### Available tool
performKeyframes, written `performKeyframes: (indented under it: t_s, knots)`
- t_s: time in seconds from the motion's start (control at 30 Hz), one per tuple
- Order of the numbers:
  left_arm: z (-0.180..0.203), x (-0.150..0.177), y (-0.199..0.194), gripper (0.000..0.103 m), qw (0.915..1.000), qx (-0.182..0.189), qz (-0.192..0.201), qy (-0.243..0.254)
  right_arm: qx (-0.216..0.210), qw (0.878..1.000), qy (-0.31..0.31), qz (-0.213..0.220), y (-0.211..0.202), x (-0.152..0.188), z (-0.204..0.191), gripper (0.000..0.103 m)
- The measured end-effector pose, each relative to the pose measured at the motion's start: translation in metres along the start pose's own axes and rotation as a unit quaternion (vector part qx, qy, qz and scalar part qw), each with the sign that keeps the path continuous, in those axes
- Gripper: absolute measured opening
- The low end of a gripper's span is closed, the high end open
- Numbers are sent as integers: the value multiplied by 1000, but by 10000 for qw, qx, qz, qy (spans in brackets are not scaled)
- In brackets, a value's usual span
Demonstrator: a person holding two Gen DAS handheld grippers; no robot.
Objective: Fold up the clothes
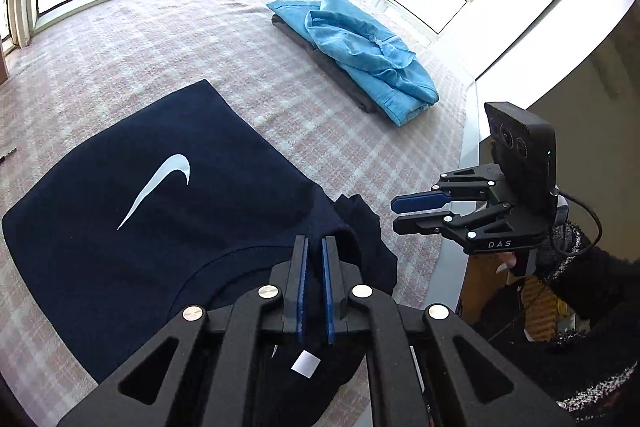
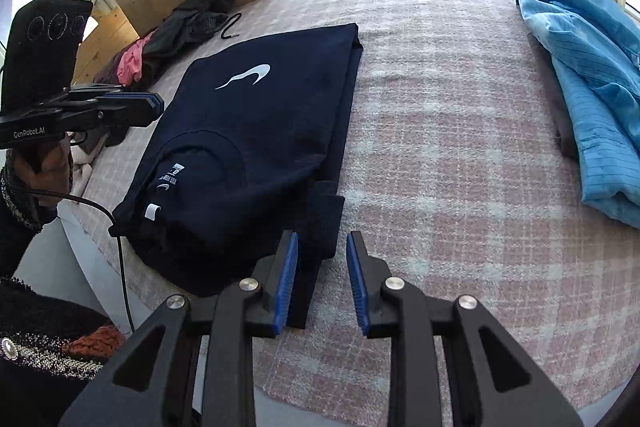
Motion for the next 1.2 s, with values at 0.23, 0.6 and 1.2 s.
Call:
performKeyframes:
  t_s: [0.23,0.6,1.2]
  knots:
    - [5,-2,-13,3,9995,200,219,-61,22,9996,-235,-175,11,-2,-7,25]
    - [6,58,-36,8,9990,-310,-327,-23,-529,9967,202,-588,-6,14,-18,29]
    - [-11,138,-36,30,9780,-1686,-977,747,-558,9942,-236,-885,6,4,-48,19]
Point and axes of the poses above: each gripper's, at about its wrist camera, not at the fingertips, and y roughly the way its jaws point, z to its right, x to its underside, the point moved 4 cm from there along y, roughly the way its jaws point, and after that the axes turned 12 degrees about x, right-handed, at the moved point
